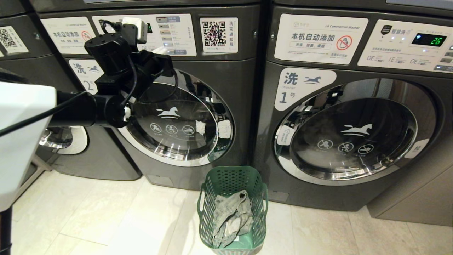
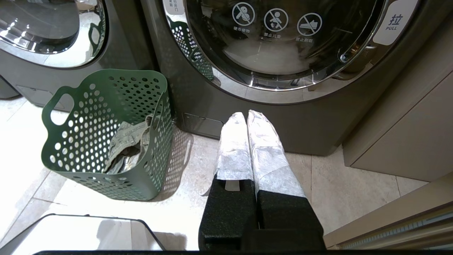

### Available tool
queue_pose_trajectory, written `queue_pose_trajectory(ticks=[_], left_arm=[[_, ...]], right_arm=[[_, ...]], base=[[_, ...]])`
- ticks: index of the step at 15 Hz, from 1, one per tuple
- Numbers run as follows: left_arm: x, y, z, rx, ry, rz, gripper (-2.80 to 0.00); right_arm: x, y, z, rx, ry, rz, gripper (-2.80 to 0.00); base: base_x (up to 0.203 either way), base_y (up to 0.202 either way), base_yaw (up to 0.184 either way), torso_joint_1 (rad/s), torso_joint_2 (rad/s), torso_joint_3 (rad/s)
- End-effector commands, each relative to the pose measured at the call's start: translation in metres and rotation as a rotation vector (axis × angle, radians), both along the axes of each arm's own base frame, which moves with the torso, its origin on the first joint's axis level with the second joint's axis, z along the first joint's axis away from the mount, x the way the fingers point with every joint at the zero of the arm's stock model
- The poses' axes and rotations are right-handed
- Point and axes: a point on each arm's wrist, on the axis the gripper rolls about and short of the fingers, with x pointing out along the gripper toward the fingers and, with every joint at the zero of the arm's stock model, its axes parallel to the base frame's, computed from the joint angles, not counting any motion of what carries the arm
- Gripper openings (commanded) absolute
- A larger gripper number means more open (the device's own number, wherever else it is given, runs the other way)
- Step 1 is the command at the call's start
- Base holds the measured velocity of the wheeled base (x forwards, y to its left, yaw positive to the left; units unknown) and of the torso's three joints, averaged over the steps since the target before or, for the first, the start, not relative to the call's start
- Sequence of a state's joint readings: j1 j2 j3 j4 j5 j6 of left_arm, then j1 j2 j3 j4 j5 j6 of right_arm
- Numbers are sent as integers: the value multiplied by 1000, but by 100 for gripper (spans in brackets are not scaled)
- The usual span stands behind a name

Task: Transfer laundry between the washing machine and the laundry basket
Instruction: Press the washing machine switch

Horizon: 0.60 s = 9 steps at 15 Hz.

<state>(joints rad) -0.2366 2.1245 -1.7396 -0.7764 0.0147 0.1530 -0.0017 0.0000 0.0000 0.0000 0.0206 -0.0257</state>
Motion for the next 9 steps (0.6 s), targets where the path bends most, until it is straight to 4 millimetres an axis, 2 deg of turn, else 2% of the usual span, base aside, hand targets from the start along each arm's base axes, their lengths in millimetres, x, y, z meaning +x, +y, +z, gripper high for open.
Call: queue_pose_trajectory(ticks=[1,9], left_arm=[[5,-2,-3,1,-3,-1,-280],[9,-3,-9,6,16,-1,-280]], right_arm=[[0,0,0,0,0,1,-280],[0,0,0,0,0,1,-280]], base=[[0,0,0,0,0,0],[0,0,0,0,0,0]])
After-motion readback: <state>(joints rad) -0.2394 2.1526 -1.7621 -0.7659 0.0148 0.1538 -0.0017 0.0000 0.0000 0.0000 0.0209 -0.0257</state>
